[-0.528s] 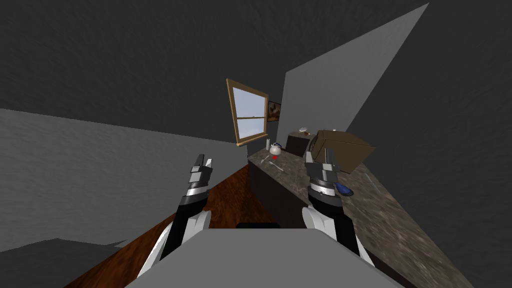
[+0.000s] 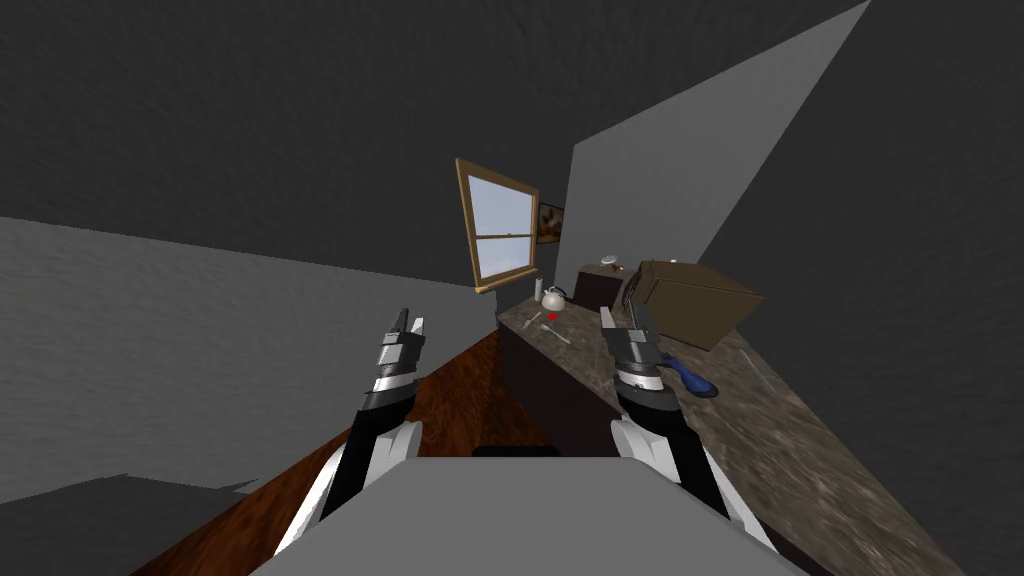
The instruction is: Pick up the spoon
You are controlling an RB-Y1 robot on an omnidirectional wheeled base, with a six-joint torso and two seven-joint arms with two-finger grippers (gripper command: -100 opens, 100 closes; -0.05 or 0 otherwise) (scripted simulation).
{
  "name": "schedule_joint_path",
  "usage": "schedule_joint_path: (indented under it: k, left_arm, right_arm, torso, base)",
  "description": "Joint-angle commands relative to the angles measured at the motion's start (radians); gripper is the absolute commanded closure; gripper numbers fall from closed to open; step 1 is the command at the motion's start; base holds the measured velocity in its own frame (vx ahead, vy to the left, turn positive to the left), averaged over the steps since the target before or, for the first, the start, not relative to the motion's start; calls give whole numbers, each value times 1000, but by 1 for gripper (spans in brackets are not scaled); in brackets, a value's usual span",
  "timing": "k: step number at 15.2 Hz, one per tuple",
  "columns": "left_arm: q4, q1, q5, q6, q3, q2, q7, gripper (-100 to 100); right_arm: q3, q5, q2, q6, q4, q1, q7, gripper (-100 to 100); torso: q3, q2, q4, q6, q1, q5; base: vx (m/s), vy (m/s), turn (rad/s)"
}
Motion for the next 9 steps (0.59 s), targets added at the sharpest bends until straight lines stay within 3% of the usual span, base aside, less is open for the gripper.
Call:
schedule_joint_path:
  k: [1,9]
  left_arm:
    - [0,0,0,0,0,0,0,0]
    - [0,0,0,0,0,0,0,0]
  right_arm:
    - [4,19,-50,-4,27,-4,1,-100]
    - [10,70,-201,-11,101,-13,2,-100]
  torso:
    - [0,0,0,0,0,0]
    - [-1,-1,0,0,1,0]
  base:
    - [34,42,34]
    - [43,48,30]
